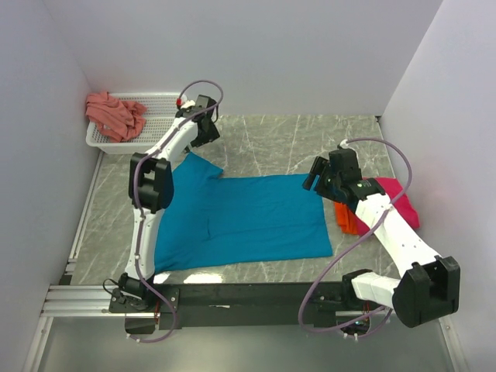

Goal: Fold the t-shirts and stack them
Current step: Fold the tshirt

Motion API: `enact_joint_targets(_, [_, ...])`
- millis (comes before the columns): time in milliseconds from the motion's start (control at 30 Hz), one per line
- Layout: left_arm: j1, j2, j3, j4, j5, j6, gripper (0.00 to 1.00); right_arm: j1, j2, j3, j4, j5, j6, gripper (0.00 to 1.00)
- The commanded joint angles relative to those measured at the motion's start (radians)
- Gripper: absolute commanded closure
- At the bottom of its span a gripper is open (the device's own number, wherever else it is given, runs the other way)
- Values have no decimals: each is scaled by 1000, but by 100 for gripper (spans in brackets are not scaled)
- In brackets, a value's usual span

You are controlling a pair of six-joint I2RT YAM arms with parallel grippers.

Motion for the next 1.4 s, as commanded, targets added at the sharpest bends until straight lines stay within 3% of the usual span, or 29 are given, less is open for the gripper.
enact_joint_targets(0, [-2,68,120,-97,-53,43,1,-25,-7,15,30,28,-12,19])
enact_joint_targets(167, [-3,85,45,-79,-59,20,1,-45,-11,-5,38,11,-10,19])
enact_joint_targets(300, [-3,90,5,-60,-92,-2,10,-49,-5,-8,40,6,-15,19])
enact_joint_targets(333, [-3,99,13,-62,-96,-2,17,-49,-5,-9,43,2,-13,20])
enact_joint_targets(500, [-3,179,82,-100,-120,-37,32,-51,-16,-28,52,-3,-15,20])
enact_joint_targets(667, [-11,170,1,-68,-131,-58,40,-54,-20,-38,47,5,-18,20])
enact_joint_targets(767, [-14,165,-36,-92,-125,-80,57,-54,-19,-40,50,-3,-19,20])
enact_joint_targets(800, [-19,156,-47,-97,-131,-88,70,-54,-19,-40,52,-3,-19,20])
enact_joint_targets(867, [-25,125,-90,-100,-149,-97,81,-54,-19,-40,53,-2,-19,20])
enact_joint_targets(900, [-25,113,-105,-99,-152,-98,91,-54,-20,-40,53,2,-19,20])
enact_joint_targets(967, [-25,82,-139,-100,-162,-106,100,-56,-19,-41,56,2,-19,20])
enact_joint_targets(1200, [-25,9,-174,-102,-211,-112,100,-54,-10,-44,64,-1,-13,20])
enact_joint_targets(1367, [-25,-147,-291,88,-140,-43,100,-56,24,-17,75,8,-38,20])
